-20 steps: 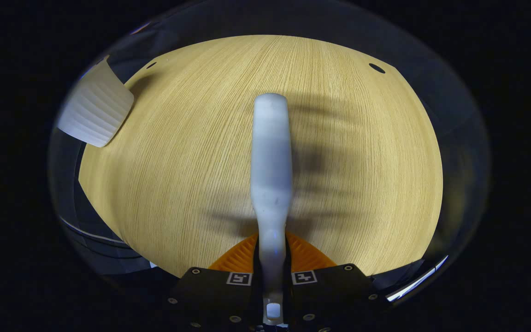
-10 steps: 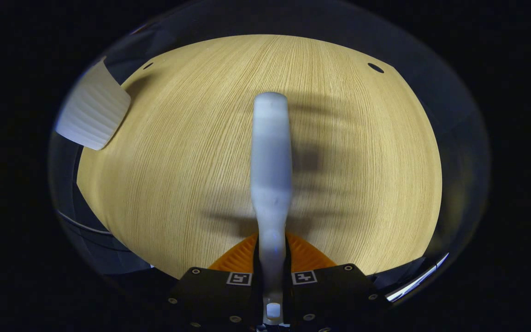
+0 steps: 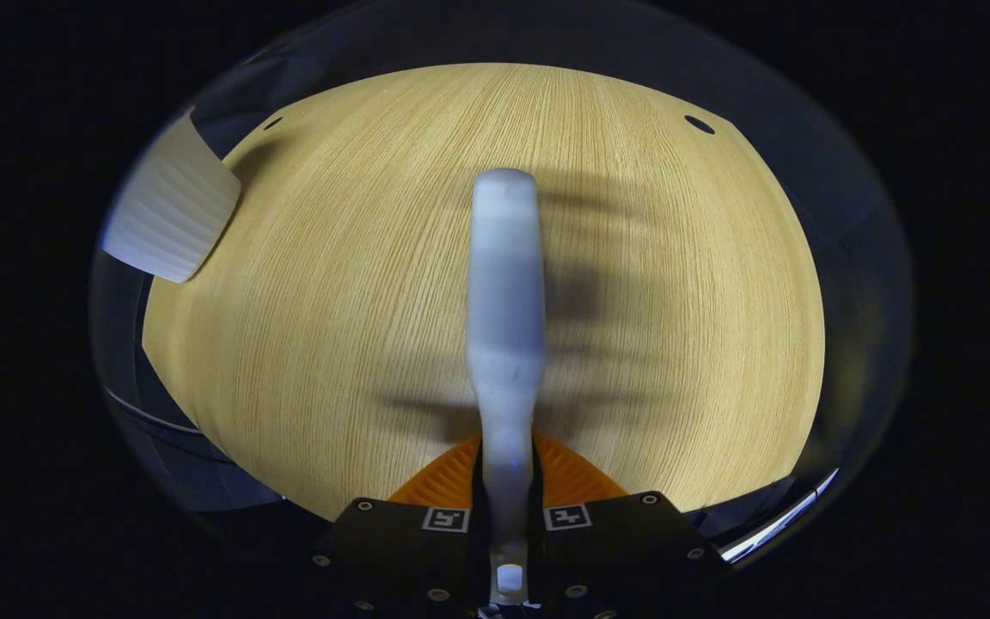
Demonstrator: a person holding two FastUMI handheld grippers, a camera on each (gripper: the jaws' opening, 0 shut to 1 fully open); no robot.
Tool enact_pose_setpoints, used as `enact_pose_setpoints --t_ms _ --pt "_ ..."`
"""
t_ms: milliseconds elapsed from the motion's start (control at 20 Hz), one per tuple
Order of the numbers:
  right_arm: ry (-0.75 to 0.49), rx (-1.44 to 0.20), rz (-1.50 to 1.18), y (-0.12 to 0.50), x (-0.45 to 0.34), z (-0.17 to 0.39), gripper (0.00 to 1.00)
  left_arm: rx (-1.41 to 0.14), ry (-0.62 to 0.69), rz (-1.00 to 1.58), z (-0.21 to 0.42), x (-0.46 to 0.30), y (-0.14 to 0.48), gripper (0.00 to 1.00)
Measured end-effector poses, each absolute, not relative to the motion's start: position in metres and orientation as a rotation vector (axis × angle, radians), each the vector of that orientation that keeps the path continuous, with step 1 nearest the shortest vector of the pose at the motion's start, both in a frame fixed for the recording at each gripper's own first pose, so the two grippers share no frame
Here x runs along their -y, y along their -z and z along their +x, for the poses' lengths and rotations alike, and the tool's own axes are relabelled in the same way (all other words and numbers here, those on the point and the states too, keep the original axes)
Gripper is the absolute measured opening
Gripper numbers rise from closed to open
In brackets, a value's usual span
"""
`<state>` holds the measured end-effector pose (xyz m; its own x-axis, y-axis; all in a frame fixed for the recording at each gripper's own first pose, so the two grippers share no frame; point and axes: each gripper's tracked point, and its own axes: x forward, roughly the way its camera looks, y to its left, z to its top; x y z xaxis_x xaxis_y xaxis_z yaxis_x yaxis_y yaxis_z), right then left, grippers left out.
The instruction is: Pick up the small broom and dustpan from the desktop, sweep the trash into the dustpan with the broom, and then empty the trash into the garbage bin.
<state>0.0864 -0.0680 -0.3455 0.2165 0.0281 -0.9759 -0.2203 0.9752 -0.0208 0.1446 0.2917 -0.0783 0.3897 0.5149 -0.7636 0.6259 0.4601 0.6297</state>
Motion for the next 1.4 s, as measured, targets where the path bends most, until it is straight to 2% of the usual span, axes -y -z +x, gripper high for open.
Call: enact_pose_setpoints --t_ms 200,350,600,800,850,1000,1150,1400 --pt "-0.172 -1.347 -0.169 0.344 0.07 0.087 0.16 -1.174 0.022 0.896 0.142 -0.287 0.086 0.31" --pt "-0.168 -1.346 -0.172 0.346 0.069 0.088 0.17 -1.03 -0.021 0.624 0.15 -0.25 0.086 0.31" --pt "-0.173 -1.351 -0.186 0.345 0.069 0.09 0.17 -0.851 0.135 0.424 0.164 -0.161 0.081 0.31" --pt "-0.177 -1.345 -0.178 0.342 0.077 0.104 0.17 -0.858 0.307 0.293 0.164 -0.075 0.102 0.31" --pt "-0.175 -1.342 -0.165 0.341 0.071 0.091 0.17 -0.861 0.345 0.279 0.166 -0.064 0.106 0.31" --pt "-0.178 -1.336 -0.142 0.345 0.078 0.103 0.17 -0.903 0.402 0.189 0.162 -0.034 0.123 0.31" --pt "-0.176 -1.328 -0.123 0.345 0.076 0.103 0.17 -0.974 0.397 0.138 0.155 -0.006 0.176 0.31" --pt "-0.192 -1.326 -0.123 0.345 0.077 0.104 0.17 -1.104 0.298 0.11 0.143 -0.005 0.273 0.31"
